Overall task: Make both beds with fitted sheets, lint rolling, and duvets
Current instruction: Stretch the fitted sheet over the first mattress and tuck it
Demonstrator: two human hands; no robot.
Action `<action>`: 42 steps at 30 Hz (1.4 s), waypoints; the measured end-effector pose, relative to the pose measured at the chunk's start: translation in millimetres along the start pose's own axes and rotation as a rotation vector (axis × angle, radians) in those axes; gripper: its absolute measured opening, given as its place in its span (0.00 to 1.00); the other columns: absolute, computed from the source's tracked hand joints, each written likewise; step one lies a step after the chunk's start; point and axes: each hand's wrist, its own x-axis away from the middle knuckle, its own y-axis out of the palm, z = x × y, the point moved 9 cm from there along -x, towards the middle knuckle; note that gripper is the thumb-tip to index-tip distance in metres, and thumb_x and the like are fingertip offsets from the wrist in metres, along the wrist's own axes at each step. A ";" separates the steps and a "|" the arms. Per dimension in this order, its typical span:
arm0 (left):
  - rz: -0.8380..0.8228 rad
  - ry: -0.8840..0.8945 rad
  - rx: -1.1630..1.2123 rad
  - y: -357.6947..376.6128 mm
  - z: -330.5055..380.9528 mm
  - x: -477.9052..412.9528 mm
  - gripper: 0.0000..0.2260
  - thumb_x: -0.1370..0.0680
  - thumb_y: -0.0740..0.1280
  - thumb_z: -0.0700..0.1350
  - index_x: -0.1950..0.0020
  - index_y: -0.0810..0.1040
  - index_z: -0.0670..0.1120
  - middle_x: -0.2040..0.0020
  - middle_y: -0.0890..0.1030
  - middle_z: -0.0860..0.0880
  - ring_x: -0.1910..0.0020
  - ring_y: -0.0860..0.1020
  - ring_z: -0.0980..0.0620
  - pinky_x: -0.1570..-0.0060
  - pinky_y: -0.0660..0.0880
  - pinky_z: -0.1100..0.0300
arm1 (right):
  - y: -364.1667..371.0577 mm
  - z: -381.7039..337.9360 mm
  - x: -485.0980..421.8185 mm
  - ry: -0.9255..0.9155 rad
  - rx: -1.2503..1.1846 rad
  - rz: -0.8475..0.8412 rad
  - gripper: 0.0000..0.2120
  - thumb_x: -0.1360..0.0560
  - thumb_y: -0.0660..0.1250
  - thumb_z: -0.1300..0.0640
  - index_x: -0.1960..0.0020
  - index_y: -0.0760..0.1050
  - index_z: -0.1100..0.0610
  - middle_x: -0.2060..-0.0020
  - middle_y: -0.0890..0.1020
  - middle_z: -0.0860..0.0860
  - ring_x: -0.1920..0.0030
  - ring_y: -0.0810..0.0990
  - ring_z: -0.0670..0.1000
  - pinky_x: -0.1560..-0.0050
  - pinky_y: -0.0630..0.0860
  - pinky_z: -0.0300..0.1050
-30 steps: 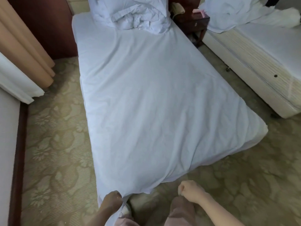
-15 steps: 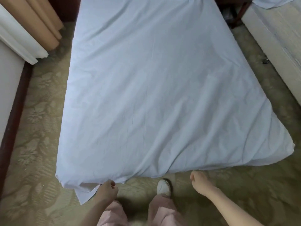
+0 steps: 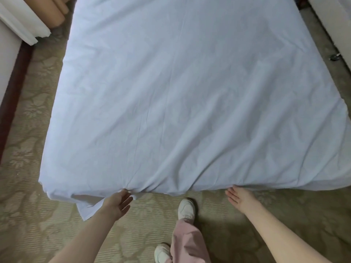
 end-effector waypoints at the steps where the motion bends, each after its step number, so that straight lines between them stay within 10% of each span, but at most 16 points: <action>1: 0.013 -0.004 0.020 0.3 -0.6 -5.3 0.09 0.19 0.62 0.43 0.60 0.73 0.45 0.63 0.78 0.51 0.63 0.75 0.56 0.64 0.68 0.62 | -2.1 2.7 -5.0 -0.007 -0.030 0.019 0.05 0.21 0.61 0.62 0.48 0.73 0.64 0.51 0.78 0.56 0.55 0.78 0.53 0.43 0.70 0.49; 4: 0.030 0.002 0.112 -1.0 -3.0 -19.5 0.08 0.20 0.63 0.42 0.59 0.73 0.45 0.74 0.79 0.53 0.71 0.77 0.59 0.67 0.68 0.63 | -4.6 2.2 -14.3 -0.048 -0.097 0.043 0.06 0.21 0.62 0.63 0.57 0.72 0.62 0.52 0.78 0.56 0.61 0.77 0.50 0.45 0.71 0.46; 9: 0.048 0.058 0.147 -4.7 -5.9 -26.3 0.06 0.20 0.60 0.38 0.57 0.73 0.45 0.63 0.77 0.50 0.65 0.76 0.58 0.66 0.70 0.61 | -8.3 -5.5 -12.8 -0.115 -0.073 0.091 0.07 0.22 0.60 0.65 0.59 0.71 0.61 0.64 0.76 0.53 0.64 0.76 0.50 0.48 0.72 0.46; 14: 0.073 0.061 0.071 -19.0 -14.4 -16.1 0.07 0.22 0.61 0.36 0.58 0.73 0.44 0.63 0.77 0.49 0.64 0.76 0.56 0.65 0.70 0.58 | -18.1 -7.3 -15.1 -0.130 -0.113 0.117 0.06 0.21 0.61 0.64 0.57 0.71 0.62 0.53 0.77 0.57 0.61 0.76 0.50 0.45 0.74 0.49; 18: 0.068 0.073 0.031 -24.0 -13.5 -9.4 0.08 0.22 0.61 0.36 0.60 0.73 0.44 0.63 0.76 0.50 0.64 0.76 0.55 0.56 0.71 0.56 | -23.3 -18.9 -16.6 -0.188 -0.244 0.216 0.11 0.19 0.55 0.66 0.60 0.69 0.60 0.48 0.77 0.59 0.68 0.76 0.45 0.59 0.75 0.35; 22: 0.083 0.082 0.008 -25.7 -13.4 -3.8 0.08 0.22 0.61 0.36 0.60 0.73 0.44 0.63 0.77 0.50 0.63 0.76 0.55 0.51 0.68 0.54 | -28.2 -17.5 -17.0 -0.198 -0.188 0.314 0.10 0.21 0.55 0.66 0.58 0.69 0.58 0.67 0.73 0.53 0.73 0.68 0.47 0.77 0.68 0.35; 26: 0.084 0.083 0.012 -27.5 -15.3 3.8 0.07 0.21 0.61 0.36 0.59 0.74 0.44 0.62 0.77 0.51 0.62 0.76 0.55 0.50 0.68 0.54 | -42.7 -18.3 -4.0 -0.291 0.034 0.373 0.06 0.22 0.57 0.68 0.50 0.69 0.60 0.68 0.71 0.54 0.69 0.71 0.50 0.59 0.77 0.42; 29: 0.088 0.086 0.010 -30.5 -14.6 11.8 0.08 0.21 0.61 0.36 0.59 0.74 0.44 0.63 0.77 0.51 0.63 0.76 0.55 0.51 0.68 0.55 | -65.0 -21.0 7.8 -0.343 0.186 0.470 0.06 0.23 0.57 0.69 0.52 0.72 0.64 0.68 0.72 0.56 0.67 0.73 0.56 0.74 0.75 0.43; 32: 0.097 0.085 0.005 -31.7 -15.2 22.6 0.08 0.22 0.61 0.36 0.60 0.73 0.44 0.63 0.77 0.51 0.63 0.76 0.55 0.59 0.69 0.57 | -76.5 -26.8 15.0 -0.378 0.407 0.539 0.10 0.25 0.59 0.69 0.53 0.73 0.77 0.61 0.78 0.65 0.58 0.77 0.63 0.63 0.72 0.51; 42: 0.060 0.054 0.035 -33.5 -25.0 49.5 0.08 0.22 0.62 0.36 0.61 0.75 0.45 0.63 0.77 0.52 0.64 0.75 0.55 0.57 0.66 0.57 | -86.4 -39.4 51.3 -0.420 0.557 0.572 0.14 0.26 0.66 0.64 0.52 0.74 0.78 0.51 0.79 0.72 0.48 0.78 0.69 0.50 0.73 0.53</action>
